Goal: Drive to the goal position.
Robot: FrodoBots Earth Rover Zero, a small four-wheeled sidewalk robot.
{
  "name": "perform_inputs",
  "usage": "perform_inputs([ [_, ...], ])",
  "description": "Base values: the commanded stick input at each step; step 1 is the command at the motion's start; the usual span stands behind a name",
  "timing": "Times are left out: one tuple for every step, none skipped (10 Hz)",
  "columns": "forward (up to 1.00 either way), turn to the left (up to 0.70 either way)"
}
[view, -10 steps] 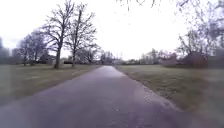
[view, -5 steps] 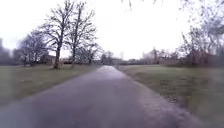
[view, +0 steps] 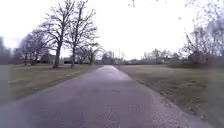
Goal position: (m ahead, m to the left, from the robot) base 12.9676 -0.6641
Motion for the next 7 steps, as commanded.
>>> perform_inputs([
  [1.0,0.0],
  [1.0,0.0],
  [1.0,0.0],
  [1.0,0.0],
  [1.0,0.0],
  [1.0,0.0],
  [1.0,0.0],
])
